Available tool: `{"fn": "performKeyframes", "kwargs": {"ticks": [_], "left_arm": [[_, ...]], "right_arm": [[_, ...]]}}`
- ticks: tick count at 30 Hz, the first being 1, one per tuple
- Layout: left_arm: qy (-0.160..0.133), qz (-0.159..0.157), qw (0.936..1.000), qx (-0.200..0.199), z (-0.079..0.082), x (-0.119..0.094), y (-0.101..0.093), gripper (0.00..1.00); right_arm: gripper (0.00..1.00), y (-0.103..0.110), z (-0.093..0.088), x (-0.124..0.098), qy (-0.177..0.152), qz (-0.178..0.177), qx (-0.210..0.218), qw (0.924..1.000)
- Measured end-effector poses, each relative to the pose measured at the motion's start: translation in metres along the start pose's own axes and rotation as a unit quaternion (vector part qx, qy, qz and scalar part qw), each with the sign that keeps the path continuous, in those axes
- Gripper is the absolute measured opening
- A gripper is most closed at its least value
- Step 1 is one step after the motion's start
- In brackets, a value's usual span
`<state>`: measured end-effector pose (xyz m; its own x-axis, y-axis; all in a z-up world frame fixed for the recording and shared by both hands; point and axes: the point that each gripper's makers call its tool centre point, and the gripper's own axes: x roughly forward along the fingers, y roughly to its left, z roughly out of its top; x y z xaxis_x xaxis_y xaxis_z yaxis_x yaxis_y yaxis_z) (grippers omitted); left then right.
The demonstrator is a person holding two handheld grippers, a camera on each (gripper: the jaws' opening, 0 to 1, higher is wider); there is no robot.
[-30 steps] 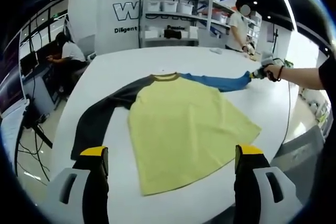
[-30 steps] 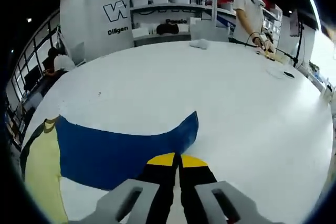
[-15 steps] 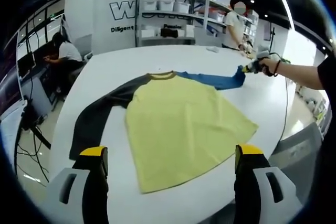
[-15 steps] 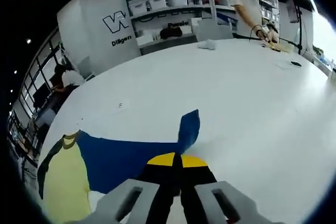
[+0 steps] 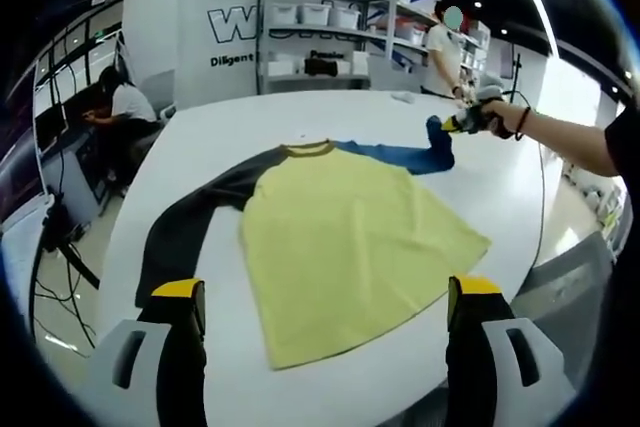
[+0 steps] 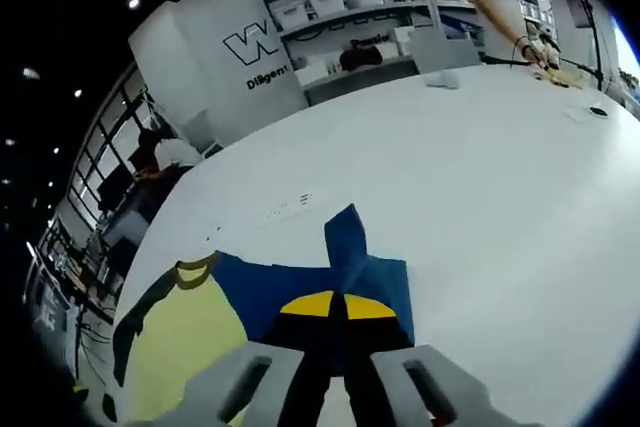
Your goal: Fold the garment on the visible template until the final outline fits inside the template.
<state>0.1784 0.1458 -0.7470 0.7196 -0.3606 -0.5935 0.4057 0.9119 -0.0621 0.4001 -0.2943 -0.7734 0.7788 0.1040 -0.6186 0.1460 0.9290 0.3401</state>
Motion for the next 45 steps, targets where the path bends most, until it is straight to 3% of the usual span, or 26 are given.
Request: {"fn": "performKeyframes", "kwargs": {"ticks": [4, 9, 19, 26, 27, 29, 37, 41, 45], "left_arm": [[0.004, -0.003, 1.0, -0.001, -0.002, 0.001, -0.002, 0.99], [0.005, -0.007, 1.0, -0.002, -0.001, 0.003, -0.004, 0.99], [0.006, -0.01, 0.9999, 0.001, -0.001, 0.004, -0.005, 0.99], [0.012, -0.009, 0.9999, -0.001, -0.004, 0.004, -0.002, 0.99], [0.012, -0.009, 0.9999, -0.001, -0.004, 0.004, -0.002, 0.99], [0.011, -0.01, 0.9999, -0.003, -0.004, 0.003, -0.001, 0.99], [0.005, -0.006, 1.0, -0.005, -0.004, 0.0, 0.006, 0.99], [0.001, -0.001, 1.0, -0.009, -0.004, -0.004, 0.011, 0.99], [0.002, 0.005, 0.9999, -0.013, -0.007, -0.006, 0.016, 0.99]], "right_arm": [[0.0, 0.043, -0.01, 0.0, 0.008, 0.043, 0.011, 0.999], [0.0, 0.089, -0.016, 0.005, 0.016, 0.078, -0.004, 0.9968], [0.0, 0.155, -0.036, 0.017, 0.039, 0.124, -0.005, 0.9915], [0.0, 0.19, -0.044, 0.02, 0.05, 0.147, -0.014, 0.9877], [0.0, 0.206, -0.047, 0.022, 0.053, 0.157, -0.014, 0.9862], [0.0, 0.219, -0.051, 0.024, 0.059, 0.161, -0.017, 0.9851], [0.0, 0.268, -0.057, 0.029, 0.061, 0.167, -0.078, 0.9809], [0.0, 0.282, -0.064, 0.031, 0.066, 0.171, -0.099, 0.9781], [0.0, 0.302, -0.079, 0.034, 0.076, 0.176, -0.129, 0.9729]]}}
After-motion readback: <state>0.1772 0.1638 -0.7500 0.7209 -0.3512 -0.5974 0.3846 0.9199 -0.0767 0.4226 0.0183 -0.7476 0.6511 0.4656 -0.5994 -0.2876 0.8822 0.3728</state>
